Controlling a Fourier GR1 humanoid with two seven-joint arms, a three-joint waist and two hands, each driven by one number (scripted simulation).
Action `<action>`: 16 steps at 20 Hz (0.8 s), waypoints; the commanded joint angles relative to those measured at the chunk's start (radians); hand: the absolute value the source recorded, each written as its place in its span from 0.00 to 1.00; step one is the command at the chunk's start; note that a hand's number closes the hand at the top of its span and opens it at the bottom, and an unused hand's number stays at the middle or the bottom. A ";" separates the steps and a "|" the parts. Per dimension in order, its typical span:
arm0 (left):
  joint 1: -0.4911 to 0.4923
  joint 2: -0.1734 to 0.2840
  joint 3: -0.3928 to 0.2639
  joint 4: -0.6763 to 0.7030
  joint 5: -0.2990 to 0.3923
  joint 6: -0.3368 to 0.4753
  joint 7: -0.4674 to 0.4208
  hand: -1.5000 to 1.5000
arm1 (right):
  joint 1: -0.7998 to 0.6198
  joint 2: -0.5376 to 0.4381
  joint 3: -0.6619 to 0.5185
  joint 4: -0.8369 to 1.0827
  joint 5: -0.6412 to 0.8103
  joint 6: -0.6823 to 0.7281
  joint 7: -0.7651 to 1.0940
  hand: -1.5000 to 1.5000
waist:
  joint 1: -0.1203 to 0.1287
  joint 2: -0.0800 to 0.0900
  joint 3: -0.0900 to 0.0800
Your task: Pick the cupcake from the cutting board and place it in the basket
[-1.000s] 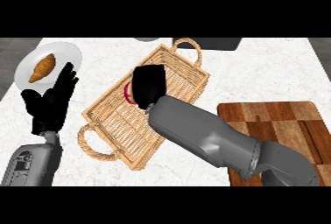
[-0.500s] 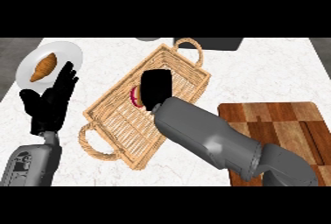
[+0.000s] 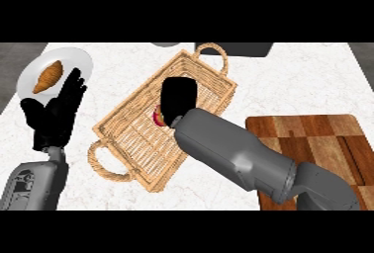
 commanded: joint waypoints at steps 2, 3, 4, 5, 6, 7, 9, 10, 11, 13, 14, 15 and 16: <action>-0.015 -0.027 -0.027 0.010 -0.027 0.023 0.003 0.50 | 0.024 0.002 -0.026 -0.063 0.023 -0.241 0.045 0.00 | 0.002 0.001 0.001; -0.022 0.015 0.004 -0.021 -0.003 0.003 0.050 0.50 | -0.012 0.002 -0.060 -0.053 0.024 -0.248 0.042 0.00 | -0.002 -0.005 0.001; 0.005 -0.005 0.002 0.008 -0.002 0.005 -0.003 0.50 | 0.003 0.002 -0.074 -0.065 0.036 -0.286 0.025 0.00 | -0.022 -0.006 0.001; 0.067 -0.007 0.001 -0.014 0.001 -0.002 -0.024 0.50 | -0.015 0.002 -0.101 -0.084 0.022 -0.284 0.041 0.00 | -0.017 -0.009 0.000; 0.038 0.000 0.012 -0.002 0.016 -0.013 -0.016 0.50 | -0.025 0.002 -0.132 -0.064 0.025 -0.320 0.016 0.00 | -0.023 -0.007 0.001; 0.042 0.000 0.013 -0.003 0.011 -0.007 -0.021 0.50 | -0.021 0.002 -0.142 -0.076 0.031 -0.380 0.038 0.00 | -0.016 -0.007 0.001; 0.032 0.010 0.031 0.014 0.014 -0.003 -0.025 0.50 | -0.048 0.002 -0.214 -0.071 0.021 -0.412 0.034 0.00 | -0.035 -0.009 0.001; 0.020 0.011 0.021 0.007 0.002 0.001 -0.014 0.50 | -0.014 0.002 -0.212 -0.103 0.025 -0.469 0.067 0.00 | -0.039 -0.012 0.001; 0.043 0.005 0.011 -0.028 0.000 0.004 0.006 0.50 | -0.021 0.002 -0.238 -0.091 0.032 -0.475 0.079 0.00 | -0.042 -0.016 0.001; 0.066 0.017 0.034 -0.034 0.015 0.000 0.008 0.50 | 0.007 0.002 -0.265 -0.141 0.053 -0.497 0.089 0.00 | -0.064 -0.021 0.002; 0.088 -0.003 0.019 -0.072 0.010 0.015 0.033 0.50 | 0.038 0.002 -0.277 -0.164 0.059 -0.524 0.094 0.00 | -0.067 -0.024 0.002; 0.093 0.039 0.061 -0.039 0.046 -0.030 -0.006 0.50 | 0.068 -0.049 -0.301 -0.186 0.051 -0.520 0.063 0.00 | -0.072 -0.021 0.001; 0.050 0.043 0.057 -0.037 0.025 -0.007 0.030 0.50 | 0.080 -0.057 -0.317 -0.244 0.050 -0.530 0.078 0.00 | -0.088 -0.024 0.002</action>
